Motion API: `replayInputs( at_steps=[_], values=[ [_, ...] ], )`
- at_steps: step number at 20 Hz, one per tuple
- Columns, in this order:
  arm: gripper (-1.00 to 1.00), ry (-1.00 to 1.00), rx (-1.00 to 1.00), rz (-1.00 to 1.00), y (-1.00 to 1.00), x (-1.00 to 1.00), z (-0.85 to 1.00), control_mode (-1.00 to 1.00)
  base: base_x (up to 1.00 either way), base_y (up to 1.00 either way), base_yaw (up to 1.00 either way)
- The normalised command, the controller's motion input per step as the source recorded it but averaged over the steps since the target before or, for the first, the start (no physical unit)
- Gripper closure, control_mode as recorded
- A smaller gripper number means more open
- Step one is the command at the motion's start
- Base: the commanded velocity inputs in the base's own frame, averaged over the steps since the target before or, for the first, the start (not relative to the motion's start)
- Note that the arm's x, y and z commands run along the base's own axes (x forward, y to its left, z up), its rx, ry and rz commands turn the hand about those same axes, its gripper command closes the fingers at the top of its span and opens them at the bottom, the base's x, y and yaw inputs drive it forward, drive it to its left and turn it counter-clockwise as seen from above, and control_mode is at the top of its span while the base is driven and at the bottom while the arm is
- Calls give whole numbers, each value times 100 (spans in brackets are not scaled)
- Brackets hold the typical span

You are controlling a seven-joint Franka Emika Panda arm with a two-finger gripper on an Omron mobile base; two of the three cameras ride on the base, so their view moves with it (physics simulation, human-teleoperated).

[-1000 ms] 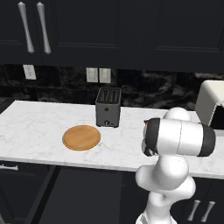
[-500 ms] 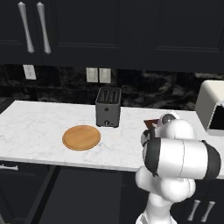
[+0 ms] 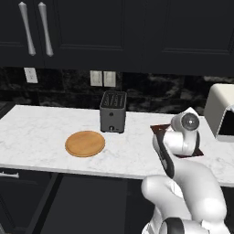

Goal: Pick up the knife from the drawer and place it on the cutting board. Then place the meat from the plate to the cutting board.

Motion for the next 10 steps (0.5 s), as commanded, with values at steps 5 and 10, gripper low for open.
replayInputs(
  at_steps=[5,10],
  values=[
    [-100,0,24,0,52,-53,30,-100,0,0,0],
    [-100,0,16,0,42,-52,30,-100,0,0,0]
  ],
)
